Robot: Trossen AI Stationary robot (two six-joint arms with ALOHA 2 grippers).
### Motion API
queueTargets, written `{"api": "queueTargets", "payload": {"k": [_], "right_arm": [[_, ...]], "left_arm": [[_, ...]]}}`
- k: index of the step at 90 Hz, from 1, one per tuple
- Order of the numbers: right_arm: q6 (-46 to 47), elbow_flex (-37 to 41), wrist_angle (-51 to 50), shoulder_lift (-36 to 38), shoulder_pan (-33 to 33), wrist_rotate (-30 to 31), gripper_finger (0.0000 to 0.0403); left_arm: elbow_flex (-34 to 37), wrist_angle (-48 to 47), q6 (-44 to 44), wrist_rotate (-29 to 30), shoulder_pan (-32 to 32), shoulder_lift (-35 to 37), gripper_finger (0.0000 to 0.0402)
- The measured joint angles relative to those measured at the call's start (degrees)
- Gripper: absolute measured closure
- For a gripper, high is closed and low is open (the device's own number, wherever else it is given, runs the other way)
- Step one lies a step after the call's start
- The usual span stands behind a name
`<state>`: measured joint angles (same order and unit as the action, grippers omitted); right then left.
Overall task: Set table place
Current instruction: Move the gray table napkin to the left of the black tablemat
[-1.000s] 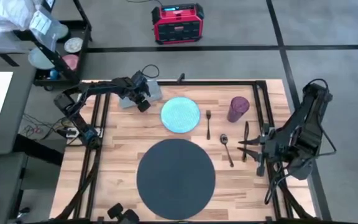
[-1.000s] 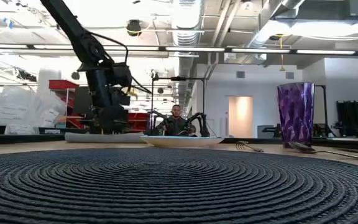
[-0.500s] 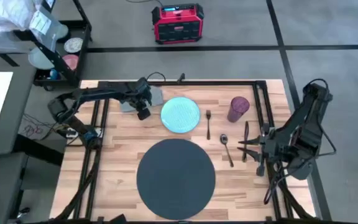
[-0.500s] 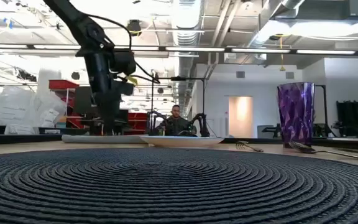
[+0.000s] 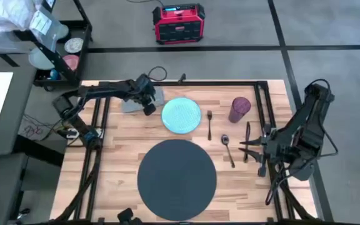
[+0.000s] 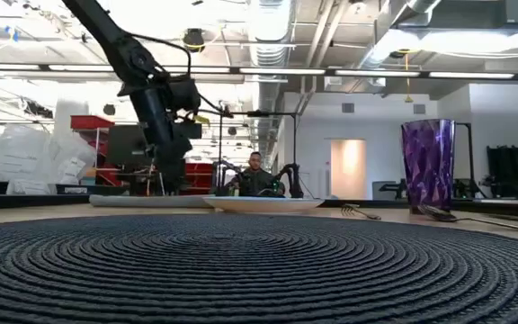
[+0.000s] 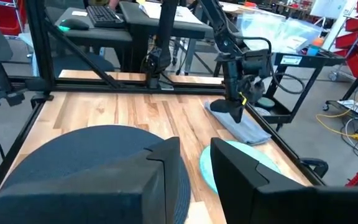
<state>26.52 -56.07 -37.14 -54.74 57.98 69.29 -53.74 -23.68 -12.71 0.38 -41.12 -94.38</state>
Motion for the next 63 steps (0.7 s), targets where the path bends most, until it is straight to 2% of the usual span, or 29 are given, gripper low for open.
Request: {"api": "queueTargets", "payload": {"k": [18,32,40,47,63], "right_arm": [[0.01,0.00,0.04,0.01,0.00,0.00,0.0326],[0.02,0.00,0.03,0.00,0.00,0.00,0.0326],[0.02,0.00,-0.09,0.00,0.00,0.00,0.0326],[0.00,0.00,-0.09,0.00,0.00,0.00,0.0326],[0.00,0.00,-0.09,0.00,0.00,0.00,0.0326]], "left_arm": [[0.00,-1.34,0.41,-3.54,0.86,-1.22,0.0401],[0.00,-11.53,-1.02,-4.79,2.85,0.85,0.0401],[0.02,-14.93,-1.12,-2.58,2.97,2.81,0.0401],[0.02,-12.96,-0.60,0.01,2.99,5.00,0.0401],[-0.02,-3.63,-0.13,-0.17,3.06,7.22,0.0401]]}}
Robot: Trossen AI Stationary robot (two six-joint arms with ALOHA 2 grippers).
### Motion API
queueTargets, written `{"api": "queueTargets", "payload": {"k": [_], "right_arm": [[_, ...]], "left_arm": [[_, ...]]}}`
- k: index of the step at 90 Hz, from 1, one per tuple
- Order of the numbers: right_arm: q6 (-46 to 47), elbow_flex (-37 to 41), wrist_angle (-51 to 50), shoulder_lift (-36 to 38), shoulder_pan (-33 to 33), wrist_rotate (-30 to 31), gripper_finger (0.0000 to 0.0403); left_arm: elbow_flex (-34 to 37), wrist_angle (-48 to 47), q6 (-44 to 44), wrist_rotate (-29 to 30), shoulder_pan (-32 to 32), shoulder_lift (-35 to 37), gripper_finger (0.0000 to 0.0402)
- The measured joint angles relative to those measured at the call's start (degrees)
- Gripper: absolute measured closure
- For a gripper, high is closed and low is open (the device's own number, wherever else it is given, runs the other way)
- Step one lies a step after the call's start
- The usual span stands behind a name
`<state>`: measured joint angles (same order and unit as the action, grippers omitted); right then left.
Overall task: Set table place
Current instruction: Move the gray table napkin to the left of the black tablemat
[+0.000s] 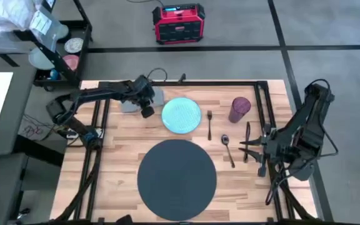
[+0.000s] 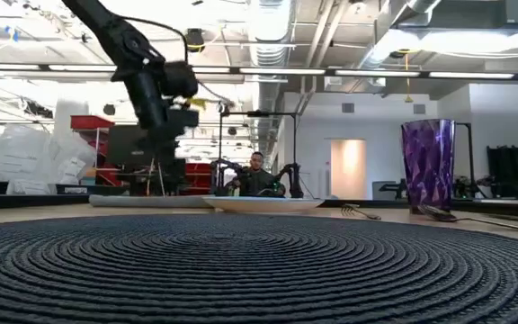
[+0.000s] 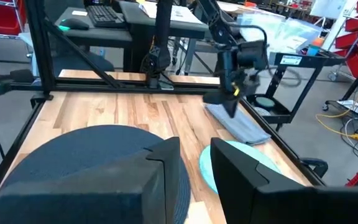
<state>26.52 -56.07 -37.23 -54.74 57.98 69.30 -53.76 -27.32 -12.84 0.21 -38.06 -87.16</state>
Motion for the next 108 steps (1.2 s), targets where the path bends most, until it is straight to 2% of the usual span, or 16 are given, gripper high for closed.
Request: {"api": "queueTargets", "payload": {"k": [11,22,43,108], "right_arm": [[0.01,0.00,-0.02,0.00,0.00,0.00,0.0326],[0.02,0.00,-0.01,0.00,0.00,0.00,0.0326],[0.02,0.00,0.07,0.00,0.00,0.02,0.0326],[0.46,0.00,0.22,0.00,0.00,-0.04,0.0326]], "left_arm": [[0.00,2.83,0.00,-0.29,-0.93,-2.00,0.0401],[0.02,5.31,0.12,-3.16,-1.93,-5.14,0.0401],[0.02,9.53,0.54,-3.48,-2.15,-8.51,0.0401],[0.66,4.92,1.46,-5.95,-1.63,-10.31,0.0401]]}}
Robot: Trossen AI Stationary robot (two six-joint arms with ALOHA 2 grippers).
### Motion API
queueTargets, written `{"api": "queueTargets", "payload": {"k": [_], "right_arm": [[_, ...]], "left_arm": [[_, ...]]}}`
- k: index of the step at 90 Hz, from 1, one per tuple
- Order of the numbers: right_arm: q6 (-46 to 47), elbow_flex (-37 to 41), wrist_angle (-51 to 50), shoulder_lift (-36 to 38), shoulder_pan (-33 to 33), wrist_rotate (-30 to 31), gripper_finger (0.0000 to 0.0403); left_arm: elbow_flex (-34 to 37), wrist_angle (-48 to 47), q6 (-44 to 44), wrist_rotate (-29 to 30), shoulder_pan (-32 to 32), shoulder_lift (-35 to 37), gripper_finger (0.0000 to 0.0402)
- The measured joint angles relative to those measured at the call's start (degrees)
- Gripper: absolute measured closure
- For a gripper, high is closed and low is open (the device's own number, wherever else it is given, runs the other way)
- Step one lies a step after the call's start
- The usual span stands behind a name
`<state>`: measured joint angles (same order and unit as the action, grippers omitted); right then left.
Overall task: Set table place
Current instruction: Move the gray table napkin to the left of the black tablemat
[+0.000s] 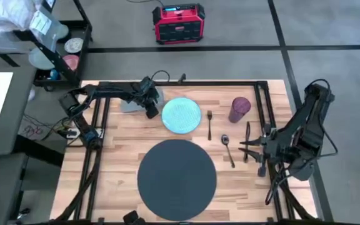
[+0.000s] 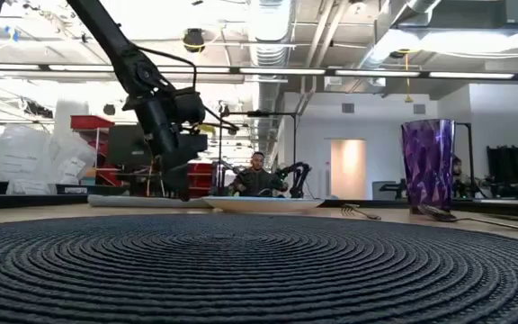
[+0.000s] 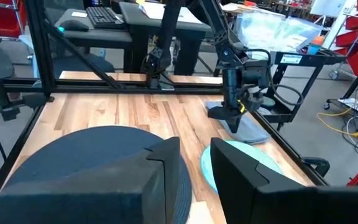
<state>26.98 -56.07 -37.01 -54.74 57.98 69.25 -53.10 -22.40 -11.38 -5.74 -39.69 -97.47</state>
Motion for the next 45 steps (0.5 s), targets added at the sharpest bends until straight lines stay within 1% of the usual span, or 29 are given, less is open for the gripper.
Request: {"api": "queueTargets", "payload": {"k": [17,45], "right_arm": [[0.00,0.00,0.00,0.02,0.00,-0.09,0.0326],[0.00,0.00,-0.02,0.00,0.00,-0.14,0.0326]], "left_arm": [[-0.02,-5.77,-0.79,-0.17,1.31,0.05,0.0401],[-0.06,-23.81,-0.94,-0.22,3.18,1.58,0.0401]]}}
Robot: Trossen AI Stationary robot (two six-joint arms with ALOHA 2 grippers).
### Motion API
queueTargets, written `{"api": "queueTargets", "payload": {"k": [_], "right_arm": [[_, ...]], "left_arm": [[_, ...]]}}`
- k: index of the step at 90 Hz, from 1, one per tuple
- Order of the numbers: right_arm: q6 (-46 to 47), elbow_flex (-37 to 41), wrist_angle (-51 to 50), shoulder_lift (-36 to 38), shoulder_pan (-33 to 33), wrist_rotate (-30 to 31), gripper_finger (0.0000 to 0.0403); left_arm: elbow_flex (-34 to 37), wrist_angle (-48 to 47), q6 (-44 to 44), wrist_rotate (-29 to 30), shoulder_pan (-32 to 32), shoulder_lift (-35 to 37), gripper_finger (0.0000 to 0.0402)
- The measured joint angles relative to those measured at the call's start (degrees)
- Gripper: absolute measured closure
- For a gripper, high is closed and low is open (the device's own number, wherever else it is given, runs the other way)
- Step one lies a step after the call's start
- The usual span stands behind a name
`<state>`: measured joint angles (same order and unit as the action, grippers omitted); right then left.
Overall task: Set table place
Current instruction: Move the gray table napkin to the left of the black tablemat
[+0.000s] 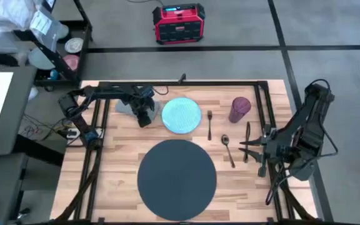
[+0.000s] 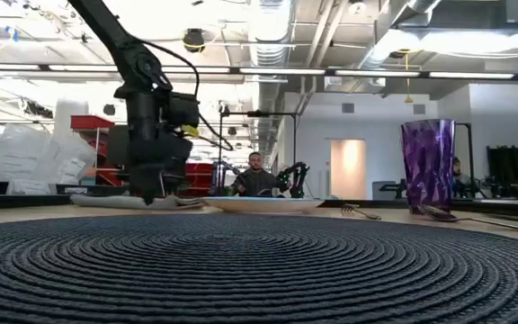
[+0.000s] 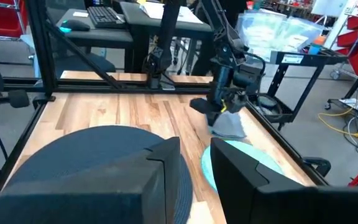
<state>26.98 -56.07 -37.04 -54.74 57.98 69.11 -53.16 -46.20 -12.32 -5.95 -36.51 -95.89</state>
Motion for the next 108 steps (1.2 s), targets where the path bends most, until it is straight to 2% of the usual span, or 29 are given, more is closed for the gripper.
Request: {"api": "queueTargets", "payload": {"k": [10,17,31,41,52,61,71,82,95,108], "right_arm": [[0.01,0.00,-0.15,0.00,0.00,-0.01,0.0326],[0.00,0.00,-0.24,0.00,0.00,-0.01,0.0326],[0.00,0.00,-0.28,0.00,0.00,-0.01,0.0326],[-0.02,0.00,-0.33,0.00,0.00,0.03,0.0326],[0.00,0.00,-0.28,0.00,0.00,0.07,0.0326],[0.38,0.00,-0.26,0.00,0.00,0.07,0.0326],[1.51,0.00,-0.34,-0.02,0.00,0.01,0.0326],[1.96,0.00,-0.70,-0.26,0.00,-0.19,0.0326],[2.09,0.02,-1.29,-0.71,0.00,-0.30,0.0326],[1.42,0.02,-1.68,-0.72,0.00,-0.23,0.0326]], "left_arm": [[0.32,-5.39,0.52,0.50,1.29,2.30,0.0401],[0.29,-5.61,2.43,3.39,2.62,6.37,0.0401],[0.17,1.40,8.30,5.52,6.39,16.68,0.0402],[0.15,5.57,12.54,5.55,9.66,19.42,0.0401],[0.15,11.88,16.22,6.01,12.93,17.66,0.0398],[0.15,14.90,19.29,7.16,14.66,13.82,0.0378],[0.15,13.15,23.23,11.72,14.78,9.22,0.0346],[0.15,12.31,27.19,12.53,14.23,5.86,0.0312],[-0.12,11.50,30.25,13.76,13.99,4.58,0.0285],[-1.15,10.63,32.59,15.90,14.06,4.95,0.0275]]}}
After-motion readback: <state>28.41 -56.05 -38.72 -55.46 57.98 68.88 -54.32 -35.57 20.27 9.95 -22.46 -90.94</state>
